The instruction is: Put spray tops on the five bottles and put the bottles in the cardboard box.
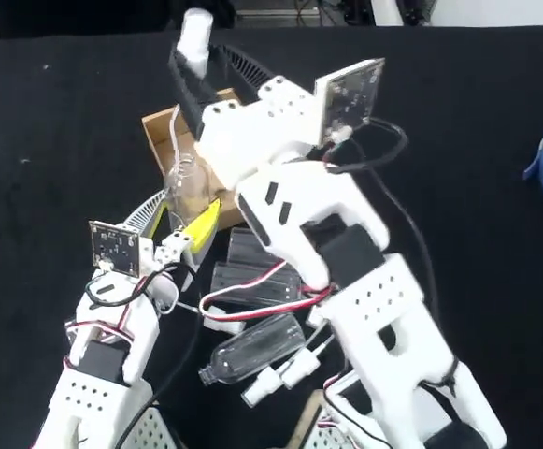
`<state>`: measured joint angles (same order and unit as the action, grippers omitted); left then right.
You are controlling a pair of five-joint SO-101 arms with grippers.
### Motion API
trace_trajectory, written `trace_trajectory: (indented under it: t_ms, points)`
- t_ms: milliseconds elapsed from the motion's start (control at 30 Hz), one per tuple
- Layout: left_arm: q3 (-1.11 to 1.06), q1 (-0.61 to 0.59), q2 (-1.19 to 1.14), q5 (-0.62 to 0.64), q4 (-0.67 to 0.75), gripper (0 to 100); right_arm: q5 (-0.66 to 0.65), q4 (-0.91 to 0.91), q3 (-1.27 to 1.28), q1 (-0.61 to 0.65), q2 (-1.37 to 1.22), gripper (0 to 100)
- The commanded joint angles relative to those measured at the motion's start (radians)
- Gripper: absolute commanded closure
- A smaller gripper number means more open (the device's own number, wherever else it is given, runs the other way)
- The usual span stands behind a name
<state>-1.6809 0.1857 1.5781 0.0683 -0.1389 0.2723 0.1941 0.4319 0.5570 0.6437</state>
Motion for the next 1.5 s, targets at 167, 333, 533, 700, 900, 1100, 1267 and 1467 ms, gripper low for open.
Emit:
trace_trajectory:
  t_ms: [167,333,533,700,900,1100,1267,1467]
  points:
    - [-0.01,0.005,0.02,0.002,0.003,97,-0.083,-0.032,-0.054,-0.021,0.012,98.8]
    - [-0.01,0.002,0.02,0.002,0.003,97,-0.08,-0.032,-0.044,-0.035,-0.058,98.8]
    - [-0.01,0.002,0.02,0.002,0.003,97,-0.063,0.012,0.008,0.0,-0.07,98.8]
    - [-0.01,0.002,0.02,0.002,0.003,97,-0.064,0.132,0.074,0.02,0.004,98.5]
    - [-0.01,0.002,0.02,0.002,0.003,97,-0.064,0.276,0.099,0.021,0.024,98.4]
    - [-0.01,0.002,0.02,0.002,0.003,97,-0.195,0.376,0.096,0.127,0.028,89.4]
    - [-0.01,0.002,0.02,0.002,0.003,97,-0.244,0.376,0.097,0.161,0.031,86.1]
    - [-0.012,0.002,0.02,0.002,0.003,97,-0.249,0.387,0.099,0.138,0.093,87.7]
